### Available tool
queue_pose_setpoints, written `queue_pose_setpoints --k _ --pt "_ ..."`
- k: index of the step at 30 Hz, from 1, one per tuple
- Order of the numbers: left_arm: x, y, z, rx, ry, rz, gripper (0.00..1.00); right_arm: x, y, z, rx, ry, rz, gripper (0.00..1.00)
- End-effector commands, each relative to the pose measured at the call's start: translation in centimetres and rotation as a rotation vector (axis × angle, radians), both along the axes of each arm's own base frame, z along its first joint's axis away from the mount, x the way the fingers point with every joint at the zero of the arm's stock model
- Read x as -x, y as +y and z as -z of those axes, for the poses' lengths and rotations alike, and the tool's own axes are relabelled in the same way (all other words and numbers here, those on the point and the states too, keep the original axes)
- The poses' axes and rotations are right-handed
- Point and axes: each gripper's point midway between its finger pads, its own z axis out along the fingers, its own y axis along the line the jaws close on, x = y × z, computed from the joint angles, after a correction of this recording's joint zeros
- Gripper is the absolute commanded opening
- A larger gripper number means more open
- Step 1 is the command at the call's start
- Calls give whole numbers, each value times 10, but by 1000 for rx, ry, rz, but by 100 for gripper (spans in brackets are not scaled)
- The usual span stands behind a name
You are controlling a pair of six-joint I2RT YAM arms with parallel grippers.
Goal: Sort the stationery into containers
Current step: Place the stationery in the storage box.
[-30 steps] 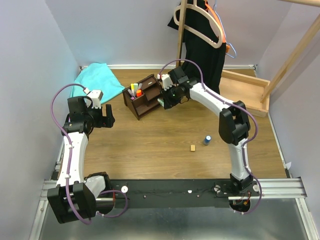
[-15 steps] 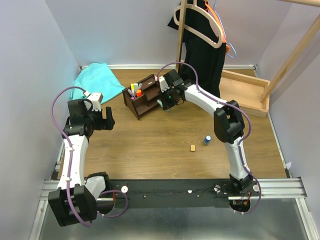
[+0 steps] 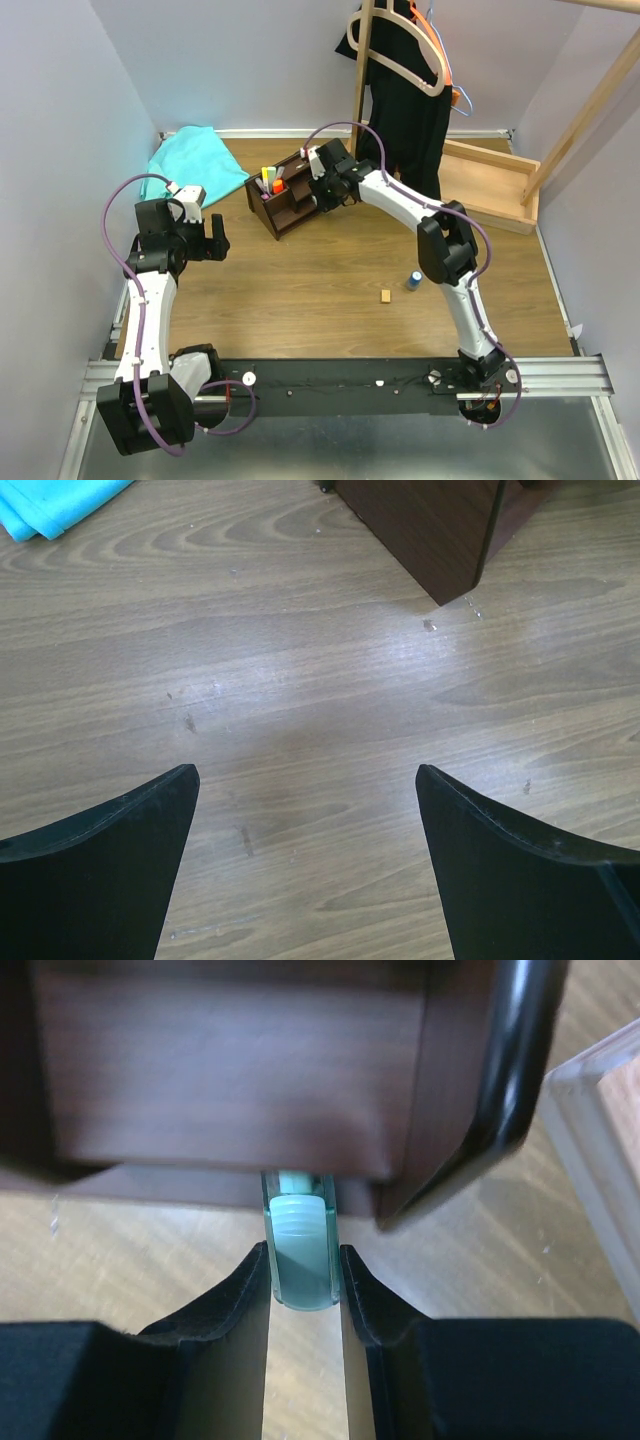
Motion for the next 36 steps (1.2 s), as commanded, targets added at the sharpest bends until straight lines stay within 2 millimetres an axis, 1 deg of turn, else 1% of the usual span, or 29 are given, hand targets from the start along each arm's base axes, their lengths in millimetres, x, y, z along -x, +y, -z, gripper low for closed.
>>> queue_pose_setpoints --k 1,2,3,5,11,14,15,19,24,25,27,28,30,31,36 --pt "0 -2 -4 15 -20 3 99 -20 8 6 5 -56 37 1" --pt "0 -1 -4 15 -18 1 99 -20 8 9 4 -53 38 1" --pt "0 -1 -4 16 -17 1 99 -22 11 5 -4 -63 37 1" --pt "0 -1 -4 16 -16 -1 99 -24 13 5 -10 -68 38 1" --pt "0 -1 -3 18 -11 -1 99 -31 20 -4 -28 -99 30 1" --pt "-2 0 -2 23 -10 -4 99 -33 20 -8 -36 -109 32 1" --pt "-2 0 -1 25 -12 -4 99 -36 17 -8 -22 -123 49 1" --pt "-4 -3 0 39 -7 3 99 -37 20 -1 -18 -118 43 1" --pt "-5 -4 0 45 -6 5 99 -38 23 -3 -22 -131 37 1" --pt "-5 -4 -1 46 -9 5 99 -38 24 -3 -23 -133 33 6" --pt "-5 -4 -1 48 -8 5 99 -39 24 -3 -20 -138 36 14" --pt "-5 -4 -1 49 -9 6 99 -39 24 -3 -18 -140 35 22" --pt "-5 -4 -1 48 -8 5 99 -38 24 -3 -13 -143 35 29" --pt "-4 -4 -1 48 -8 3 99 -37 24 -4 -12 -141 33 34" --pt "-4 -5 -1 53 -12 9 99 -31 24 -2 0 -133 24 46"
